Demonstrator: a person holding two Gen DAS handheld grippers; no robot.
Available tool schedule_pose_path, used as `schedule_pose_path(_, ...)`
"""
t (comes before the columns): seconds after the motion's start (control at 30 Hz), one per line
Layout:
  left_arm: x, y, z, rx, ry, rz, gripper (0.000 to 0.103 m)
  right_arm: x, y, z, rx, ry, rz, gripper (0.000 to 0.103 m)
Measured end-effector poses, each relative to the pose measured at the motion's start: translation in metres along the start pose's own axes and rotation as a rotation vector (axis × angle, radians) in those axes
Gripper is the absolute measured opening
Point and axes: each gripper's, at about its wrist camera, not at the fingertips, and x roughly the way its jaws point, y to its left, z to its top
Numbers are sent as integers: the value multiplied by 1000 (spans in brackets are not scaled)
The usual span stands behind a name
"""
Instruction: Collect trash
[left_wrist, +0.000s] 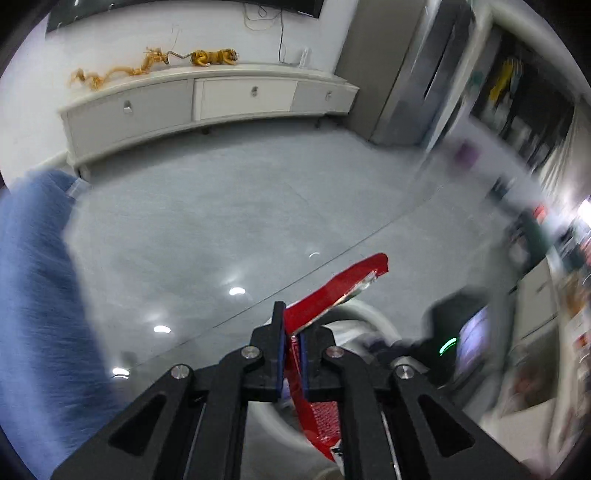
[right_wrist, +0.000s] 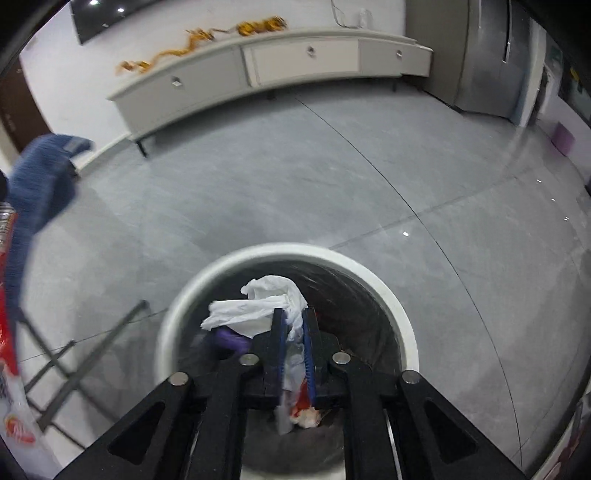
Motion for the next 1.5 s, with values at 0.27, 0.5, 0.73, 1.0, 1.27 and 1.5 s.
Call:
schedule_pose_path(0.27,42,-11,-5,47,103,56,12,5,-12,-17,17,-61,3,54)
schedule_pose_path(0.5,55,-27,-2,99,144,1,32,-29,-3,-21,-22,-64,-91,59)
schedule_pose_path(0.73,19,-36,1,162,51,-59,48,-90,8,-36,-25,-80,-117,62)
schedule_pose_path(1.0,-102,-47,-9,174,-164,82,48,-179,45,-36,-91,-217,-83,81)
schedule_pose_path(1.27,-225,-20,-63,93,-327,307,85,-243,94,-51,-147,-355,10,103)
schedule_pose_path(1.5,-317,2,-120,5,-431,487,102,-280,128,-75,-200,-422,71,103)
